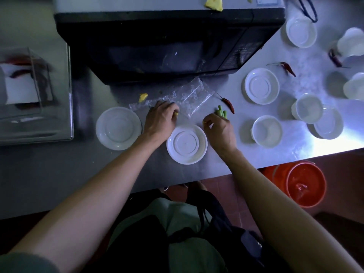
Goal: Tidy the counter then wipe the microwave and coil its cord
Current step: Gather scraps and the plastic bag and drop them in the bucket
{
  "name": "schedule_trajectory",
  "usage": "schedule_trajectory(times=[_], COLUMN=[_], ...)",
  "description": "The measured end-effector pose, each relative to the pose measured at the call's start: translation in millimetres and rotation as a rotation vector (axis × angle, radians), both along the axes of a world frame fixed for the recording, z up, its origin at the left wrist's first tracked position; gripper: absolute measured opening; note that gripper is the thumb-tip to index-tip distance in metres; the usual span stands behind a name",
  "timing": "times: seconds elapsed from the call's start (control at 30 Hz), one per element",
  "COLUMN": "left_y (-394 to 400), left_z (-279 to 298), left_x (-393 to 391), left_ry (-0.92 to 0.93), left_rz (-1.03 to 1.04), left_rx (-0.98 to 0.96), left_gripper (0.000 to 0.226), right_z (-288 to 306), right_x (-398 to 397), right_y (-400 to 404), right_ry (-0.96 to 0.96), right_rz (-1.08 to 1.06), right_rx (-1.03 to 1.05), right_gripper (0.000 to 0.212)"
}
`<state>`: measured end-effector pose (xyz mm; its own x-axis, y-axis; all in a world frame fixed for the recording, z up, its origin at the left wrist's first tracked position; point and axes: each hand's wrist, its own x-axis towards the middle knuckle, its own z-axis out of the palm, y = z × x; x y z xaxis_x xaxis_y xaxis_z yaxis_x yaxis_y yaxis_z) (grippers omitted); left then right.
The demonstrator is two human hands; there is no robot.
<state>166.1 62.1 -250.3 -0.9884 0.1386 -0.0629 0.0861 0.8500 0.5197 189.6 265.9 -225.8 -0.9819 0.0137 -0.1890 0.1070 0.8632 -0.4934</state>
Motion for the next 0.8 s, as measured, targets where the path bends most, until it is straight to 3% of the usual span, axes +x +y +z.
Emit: schedule_trajectory(times=[0.33,0.8], left_y=[66,322], left_z=[33,58], left_x=[-14,54], left_ry=[0.048,-0.018], left_rz=[-0.302,-0.832], left_rx=[0.077,-0.028], left_gripper=[0.007,0.008], right_z=[19,33], right_x=[35,174], right_y=[60,262], right_ry=[0.047,0.212], right_rz=[-0.366,-0.786], right_rx=[-0.090,-0.191], right_gripper=[0.009,0.011])
